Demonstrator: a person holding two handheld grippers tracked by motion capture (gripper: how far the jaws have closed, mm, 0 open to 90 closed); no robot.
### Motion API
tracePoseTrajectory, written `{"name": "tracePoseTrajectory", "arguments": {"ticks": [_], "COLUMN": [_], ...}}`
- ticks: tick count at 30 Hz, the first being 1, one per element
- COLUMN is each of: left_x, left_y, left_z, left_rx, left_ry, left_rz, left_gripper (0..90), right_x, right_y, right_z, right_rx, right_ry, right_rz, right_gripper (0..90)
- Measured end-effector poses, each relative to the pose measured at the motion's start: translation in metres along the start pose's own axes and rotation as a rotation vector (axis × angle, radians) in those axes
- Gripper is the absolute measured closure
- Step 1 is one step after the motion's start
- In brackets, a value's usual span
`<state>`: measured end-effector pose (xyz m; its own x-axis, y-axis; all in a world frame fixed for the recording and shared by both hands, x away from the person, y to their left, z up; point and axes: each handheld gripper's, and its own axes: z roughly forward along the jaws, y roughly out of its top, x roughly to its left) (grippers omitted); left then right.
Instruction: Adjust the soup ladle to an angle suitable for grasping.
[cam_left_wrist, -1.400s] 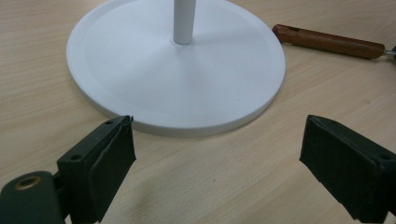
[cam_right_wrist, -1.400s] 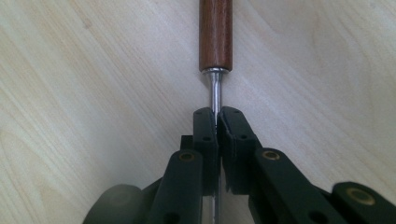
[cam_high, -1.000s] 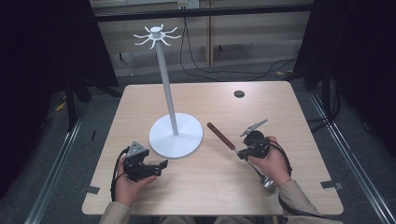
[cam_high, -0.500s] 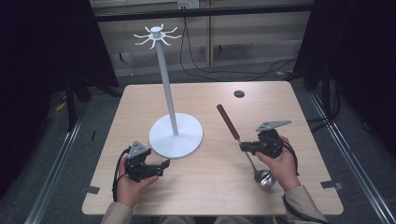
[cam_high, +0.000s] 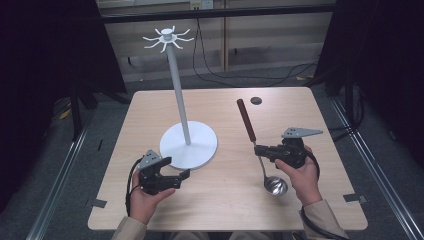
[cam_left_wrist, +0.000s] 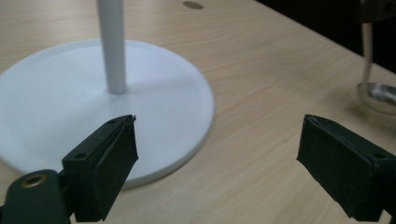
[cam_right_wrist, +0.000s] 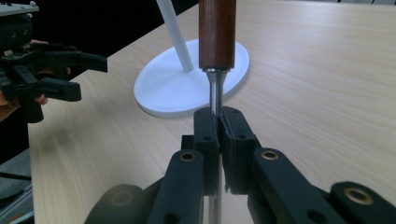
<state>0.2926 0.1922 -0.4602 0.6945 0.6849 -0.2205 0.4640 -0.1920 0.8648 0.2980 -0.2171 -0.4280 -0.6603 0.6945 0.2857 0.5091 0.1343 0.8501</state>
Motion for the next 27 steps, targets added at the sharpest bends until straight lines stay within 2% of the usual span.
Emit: {"name": "tracePoseTrajectory", "arguments": {"ticks": [4, 8, 13, 15, 16, 18, 20, 26, 27], "left_x": [-0.01, -0.019, -0.025, -0.029, -0.031, -0.035, -0.04, -0.053, -0.056], "left_y": [0.006, 0.01, 0.016, 0.021, 0.024, 0.031, 0.039, 0.064, 0.069], "left_z": [0.004, 0.007, 0.012, 0.014, 0.017, 0.02, 0.024, 0.033, 0.034], "left_rx": [-0.037, -0.052, -0.087, -0.086, -0.103, -0.108, -0.12, -0.168, -0.172], "left_ry": [-0.076, -0.113, -0.161, -0.156, -0.181, -0.182, -0.203, -0.206, -0.192], "left_rz": [0.015, 0.045, 0.0, 0.004, -0.002, 0.0, -0.004, -0.006, -0.013], "left_gripper": [13.7, 16.0, 18.9, 19.9, 21.0, 23.7, 26.7, 36.5, 38.9], "right_x": [0.008, 0.017, 0.027, 0.03, 0.032, 0.035, 0.038, 0.048, 0.051], "right_y": [0.004, 0.007, 0.009, 0.01, 0.01, 0.01, 0.011, 0.012, 0.013], "right_z": [-0.001, 0.003, 0.009, 0.011, 0.012, 0.013, 0.015, 0.019, 0.02], "right_rx": [-0.042, -0.064, -0.089, -0.102, -0.108, -0.122, -0.13, -0.153, -0.154], "right_ry": [-0.013, -0.022, -0.028, -0.032, -0.032, -0.033, -0.036, -0.059, -0.064], "right_rz": [-0.009, -0.037, -0.053, -0.057, -0.061, -0.067, -0.081, -0.101, -0.111], "right_gripper": [86.2, 86.2, 86.2, 86.2, 86.2, 86.2, 86.2, 86.2, 86.1]}}
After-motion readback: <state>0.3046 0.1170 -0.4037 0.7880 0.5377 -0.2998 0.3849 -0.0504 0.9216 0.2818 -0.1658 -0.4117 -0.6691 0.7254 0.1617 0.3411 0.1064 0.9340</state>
